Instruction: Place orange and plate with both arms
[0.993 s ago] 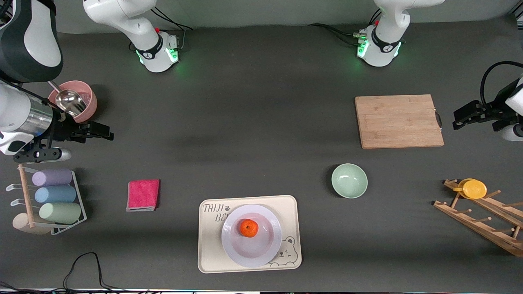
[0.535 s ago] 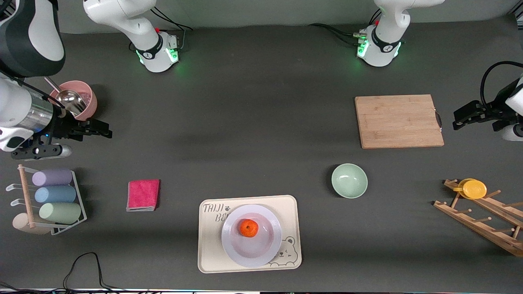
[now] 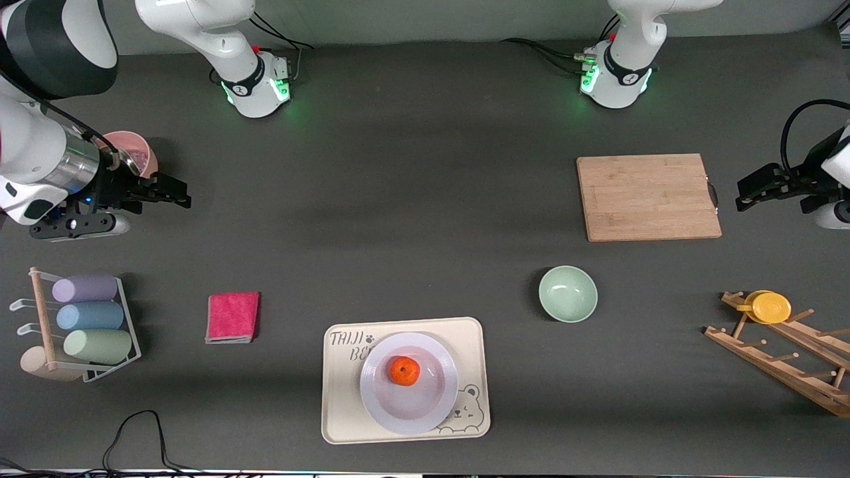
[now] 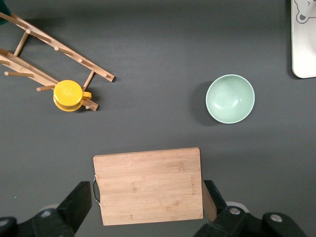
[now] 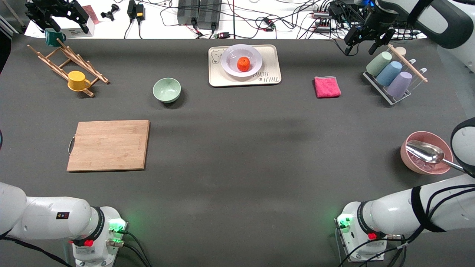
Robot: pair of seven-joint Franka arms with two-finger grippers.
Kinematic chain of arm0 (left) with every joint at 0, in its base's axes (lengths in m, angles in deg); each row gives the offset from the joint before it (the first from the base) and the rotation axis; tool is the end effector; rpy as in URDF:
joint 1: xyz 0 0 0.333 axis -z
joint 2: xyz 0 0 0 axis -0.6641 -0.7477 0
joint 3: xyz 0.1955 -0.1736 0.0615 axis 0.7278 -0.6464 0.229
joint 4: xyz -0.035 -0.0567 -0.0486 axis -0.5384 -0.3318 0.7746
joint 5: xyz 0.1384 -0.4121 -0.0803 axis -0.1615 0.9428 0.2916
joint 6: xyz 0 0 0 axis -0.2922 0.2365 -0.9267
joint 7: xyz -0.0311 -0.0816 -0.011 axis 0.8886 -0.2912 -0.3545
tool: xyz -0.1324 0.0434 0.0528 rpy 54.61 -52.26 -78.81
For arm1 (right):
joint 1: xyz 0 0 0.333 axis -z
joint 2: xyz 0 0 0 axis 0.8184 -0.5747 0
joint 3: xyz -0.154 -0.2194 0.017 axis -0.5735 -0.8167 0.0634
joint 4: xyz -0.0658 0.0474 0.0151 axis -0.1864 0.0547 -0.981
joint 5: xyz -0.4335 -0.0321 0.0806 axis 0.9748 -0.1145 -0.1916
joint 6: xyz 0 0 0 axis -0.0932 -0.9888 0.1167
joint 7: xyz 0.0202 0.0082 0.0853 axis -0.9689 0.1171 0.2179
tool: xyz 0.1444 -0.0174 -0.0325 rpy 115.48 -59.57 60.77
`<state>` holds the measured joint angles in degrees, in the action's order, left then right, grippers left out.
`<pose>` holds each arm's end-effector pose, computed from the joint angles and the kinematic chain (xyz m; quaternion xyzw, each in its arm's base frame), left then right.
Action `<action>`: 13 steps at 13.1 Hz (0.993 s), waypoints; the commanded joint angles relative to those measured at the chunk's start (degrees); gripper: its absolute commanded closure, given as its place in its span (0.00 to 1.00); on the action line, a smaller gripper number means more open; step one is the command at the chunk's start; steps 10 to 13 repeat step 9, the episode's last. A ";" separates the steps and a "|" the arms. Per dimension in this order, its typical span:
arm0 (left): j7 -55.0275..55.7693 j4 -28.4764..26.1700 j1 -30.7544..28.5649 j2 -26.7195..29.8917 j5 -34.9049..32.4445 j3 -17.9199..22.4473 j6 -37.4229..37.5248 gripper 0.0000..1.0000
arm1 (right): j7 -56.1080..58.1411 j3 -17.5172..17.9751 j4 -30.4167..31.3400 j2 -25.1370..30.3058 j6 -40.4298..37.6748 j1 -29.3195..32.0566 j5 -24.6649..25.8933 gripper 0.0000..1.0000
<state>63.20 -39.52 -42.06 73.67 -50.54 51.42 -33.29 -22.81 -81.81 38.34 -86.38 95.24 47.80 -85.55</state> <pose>0.6223 -0.0084 0.5214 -0.9996 0.0271 -0.0050 0.0017 0.5934 0.0596 0.4515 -0.9977 -0.0215 0.0554 0.0337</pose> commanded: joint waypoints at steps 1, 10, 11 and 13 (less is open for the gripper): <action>-0.22 -0.75 -0.26 0.98 0.42 -0.10 -0.25 0.00 | -1.15 0.92 5.57 5.29 2.19 0.80 1.34 0.00; -0.22 -0.75 -0.26 0.98 0.42 -0.10 -0.33 0.00 | -0.63 -2.42 5.31 4.24 2.11 -2.81 0.64 0.00; -0.22 -0.75 -0.26 0.98 0.42 -0.10 -0.33 0.00 | -0.63 -2.42 5.31 4.24 2.11 -2.81 0.64 0.00; -0.22 -0.75 -0.26 0.98 0.42 -0.10 -0.33 0.00 | -0.63 -2.42 5.31 4.24 2.11 -2.81 0.64 0.00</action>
